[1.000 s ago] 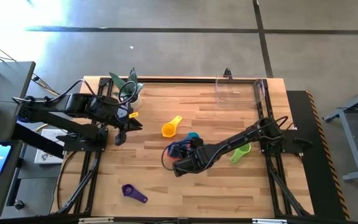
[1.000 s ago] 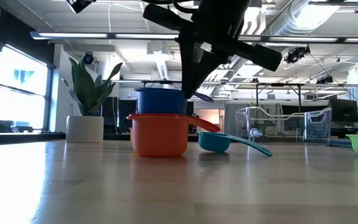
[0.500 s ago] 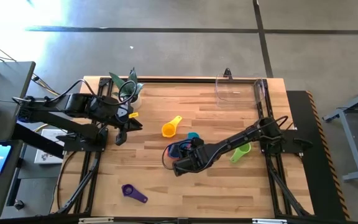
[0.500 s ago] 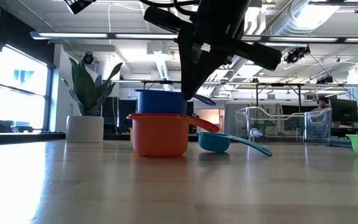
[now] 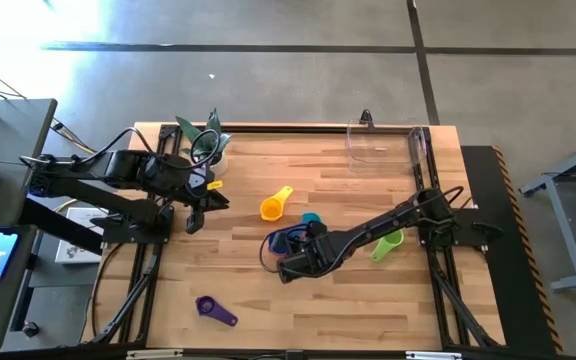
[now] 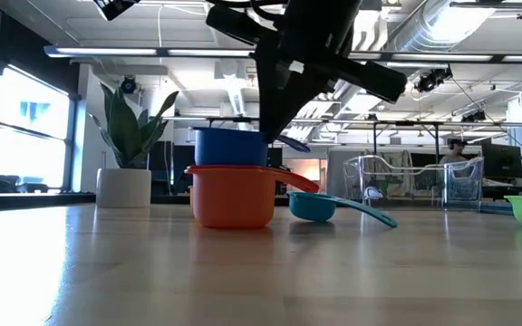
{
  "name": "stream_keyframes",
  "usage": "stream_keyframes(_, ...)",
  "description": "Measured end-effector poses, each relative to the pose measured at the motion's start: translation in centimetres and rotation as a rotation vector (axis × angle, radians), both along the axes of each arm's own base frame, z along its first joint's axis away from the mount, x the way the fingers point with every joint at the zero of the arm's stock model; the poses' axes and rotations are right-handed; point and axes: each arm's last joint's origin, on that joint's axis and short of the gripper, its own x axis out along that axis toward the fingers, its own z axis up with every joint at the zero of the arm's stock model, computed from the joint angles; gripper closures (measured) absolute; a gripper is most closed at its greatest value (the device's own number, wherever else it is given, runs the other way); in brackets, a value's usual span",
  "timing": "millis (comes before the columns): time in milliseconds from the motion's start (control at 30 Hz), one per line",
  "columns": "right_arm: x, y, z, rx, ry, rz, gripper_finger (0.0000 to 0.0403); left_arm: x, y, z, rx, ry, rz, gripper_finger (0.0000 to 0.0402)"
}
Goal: Nest measuring cups in basket
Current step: Stack the blue measuring cup on top of the red measuring cup
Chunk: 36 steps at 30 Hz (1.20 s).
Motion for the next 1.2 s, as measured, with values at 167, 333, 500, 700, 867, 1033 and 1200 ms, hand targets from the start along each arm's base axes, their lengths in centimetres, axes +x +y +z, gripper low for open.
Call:
stream_keyframes(167, 0.0, 0.0, 0.0, 0.005, -0.002, 0.0, 0.0361, 0.0, 0.0, 0.0, 0.0, 0.0, 0.0, 0.0353)
stream_keyframes(333, 0.0, 0.0, 0.0, 0.004, -0.001, 0.001, 0.0327, 0.0, 0.0, 0.0, 0.0, 0.0, 0.0, 0.0353)
stream_keyframes(500, 0.0, 0.0, 0.0, -0.002, 0.001, 0.003, 0.0317, 0.0, 0.0, 0.0, 0.0, 0.0, 0.0, 0.0353)
stream_keyframes(700, -0.4, -0.6, 0.3, -0.105, 0.085, 0.082, 0.0316, 0.0, 0.0, 0.0, 0.0, 0.0, 0.001, 0.0353)
stream_keyframes(867, 0.2, -2.7, 1.8, -0.215, 0.194, 0.236, 0.0316, 0.0, 0.0, 0.0, -0.002, 0.0, 0.001, 0.0353)
stream_keyframes(1033, 1.5, -6.3, 2.5, -0.194, 0.296, 0.486, 0.0316, 0.0, 0.0, 0.0, -0.039, 0.002, 0.031, 0.0353)
stream_keyframes(1200, 2.0, -10.2, 2.3, -0.136, 0.364, 0.703, 0.0316, 0.0, 0.0, 0.0, -0.075, 0.004, 0.061, 0.0353)
